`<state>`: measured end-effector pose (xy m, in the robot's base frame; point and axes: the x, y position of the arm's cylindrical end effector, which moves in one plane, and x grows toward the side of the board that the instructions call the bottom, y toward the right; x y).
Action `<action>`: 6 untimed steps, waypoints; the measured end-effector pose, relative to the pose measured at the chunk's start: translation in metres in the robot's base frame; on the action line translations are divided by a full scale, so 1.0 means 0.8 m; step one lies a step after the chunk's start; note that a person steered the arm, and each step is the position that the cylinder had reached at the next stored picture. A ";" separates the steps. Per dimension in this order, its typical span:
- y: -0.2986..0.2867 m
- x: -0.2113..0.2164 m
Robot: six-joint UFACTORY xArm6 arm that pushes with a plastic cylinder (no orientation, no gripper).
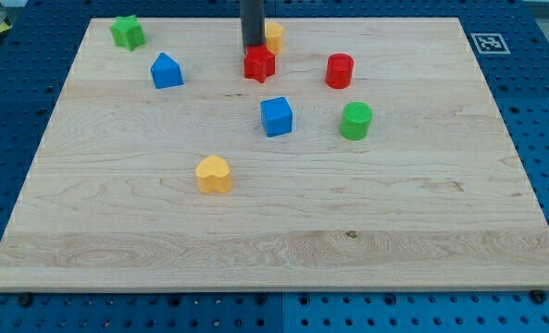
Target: Move the hexagon above the red star
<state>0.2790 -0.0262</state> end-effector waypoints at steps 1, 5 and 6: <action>0.029 0.015; 0.029 -0.011; 0.027 -0.017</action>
